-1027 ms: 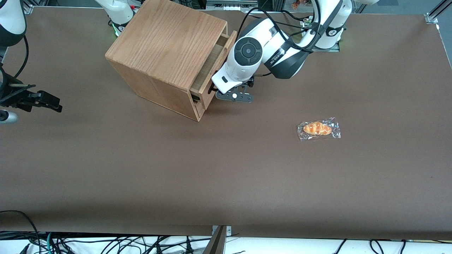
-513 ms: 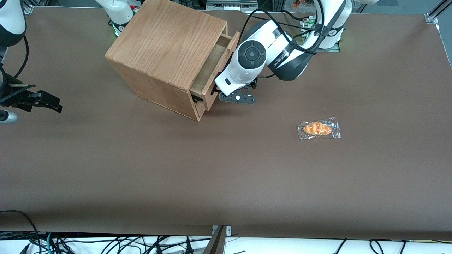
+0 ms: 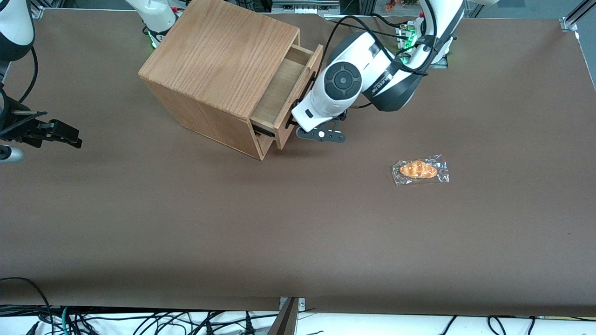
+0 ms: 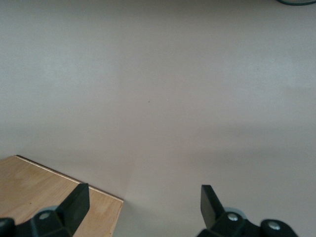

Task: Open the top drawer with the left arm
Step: 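Pull the handle with the left gripper, sliding the drawer outward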

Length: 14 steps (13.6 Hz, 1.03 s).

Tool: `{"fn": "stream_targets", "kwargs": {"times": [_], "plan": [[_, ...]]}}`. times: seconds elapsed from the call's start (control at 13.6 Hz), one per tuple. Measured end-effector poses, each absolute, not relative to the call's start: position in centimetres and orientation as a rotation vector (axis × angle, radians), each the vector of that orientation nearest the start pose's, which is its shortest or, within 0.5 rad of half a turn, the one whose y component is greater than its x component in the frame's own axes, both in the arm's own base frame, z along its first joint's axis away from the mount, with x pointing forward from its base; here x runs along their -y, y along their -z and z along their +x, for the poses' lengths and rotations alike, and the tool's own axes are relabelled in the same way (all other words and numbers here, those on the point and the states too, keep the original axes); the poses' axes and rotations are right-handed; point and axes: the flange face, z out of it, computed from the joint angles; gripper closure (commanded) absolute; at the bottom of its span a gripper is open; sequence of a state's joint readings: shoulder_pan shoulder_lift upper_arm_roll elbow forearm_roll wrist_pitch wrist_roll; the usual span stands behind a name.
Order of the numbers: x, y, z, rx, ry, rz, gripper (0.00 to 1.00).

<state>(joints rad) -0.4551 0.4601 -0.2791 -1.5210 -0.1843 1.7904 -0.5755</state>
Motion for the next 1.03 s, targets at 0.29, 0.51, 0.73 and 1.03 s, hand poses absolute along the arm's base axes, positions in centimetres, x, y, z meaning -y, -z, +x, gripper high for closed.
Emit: {"fn": "stream_targets", "kwargs": {"times": [0.29, 0.51, 0.73, 1.03], "plan": [[43.2, -39.3, 50.4, -0.136, -0.530, -3.226, 0.00], [42.6, -39.3, 50.7, -0.126, -0.538, -3.223, 0.00], [42.0, -39.4, 51.0, -0.116, -0.546, -3.220, 0.00], [41.0, -39.3, 51.7, -0.126, -0.557, -3.222, 0.00]]}}
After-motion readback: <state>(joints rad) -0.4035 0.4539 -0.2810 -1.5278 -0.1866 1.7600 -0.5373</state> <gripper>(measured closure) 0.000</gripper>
